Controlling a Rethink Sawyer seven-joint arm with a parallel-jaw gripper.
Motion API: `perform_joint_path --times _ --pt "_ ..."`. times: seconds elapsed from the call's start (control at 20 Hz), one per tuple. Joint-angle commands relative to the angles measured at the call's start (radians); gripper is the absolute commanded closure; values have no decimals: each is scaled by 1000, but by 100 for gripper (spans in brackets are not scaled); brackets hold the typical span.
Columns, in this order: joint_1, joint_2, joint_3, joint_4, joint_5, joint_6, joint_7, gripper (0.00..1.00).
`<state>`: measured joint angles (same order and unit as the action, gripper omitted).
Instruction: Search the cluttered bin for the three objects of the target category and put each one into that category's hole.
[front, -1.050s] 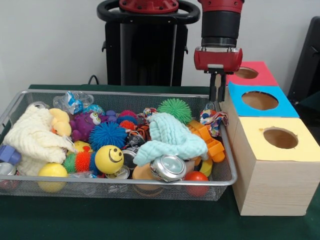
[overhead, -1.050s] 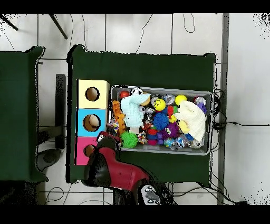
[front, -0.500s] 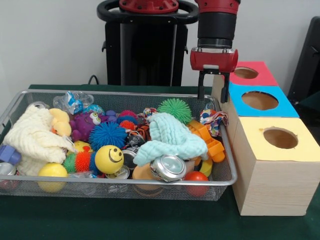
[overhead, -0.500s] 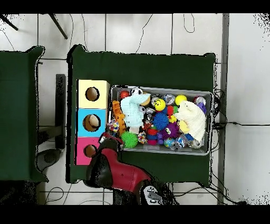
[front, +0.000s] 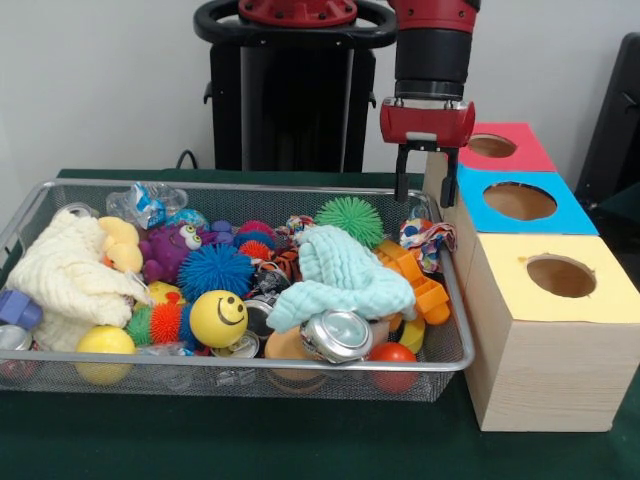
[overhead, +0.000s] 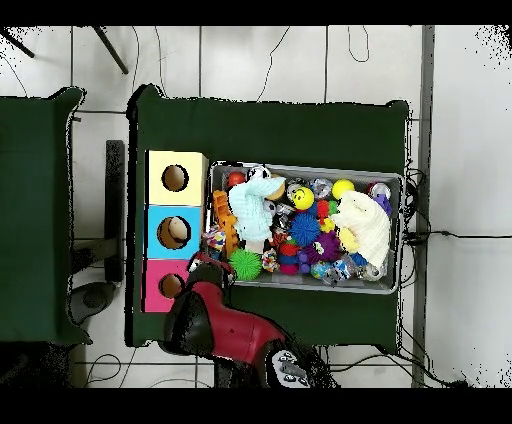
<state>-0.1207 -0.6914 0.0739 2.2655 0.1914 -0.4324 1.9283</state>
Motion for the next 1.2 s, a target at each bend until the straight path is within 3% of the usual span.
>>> perform_joint_path --times 0.05,0.8,1.2 --pt "-30 29 70 -34 -5 -2 255 0" --pt "-52 159 61 -113 -46 -136 270 0" --pt "-52 196 111 -118 -25 -214 347 0"
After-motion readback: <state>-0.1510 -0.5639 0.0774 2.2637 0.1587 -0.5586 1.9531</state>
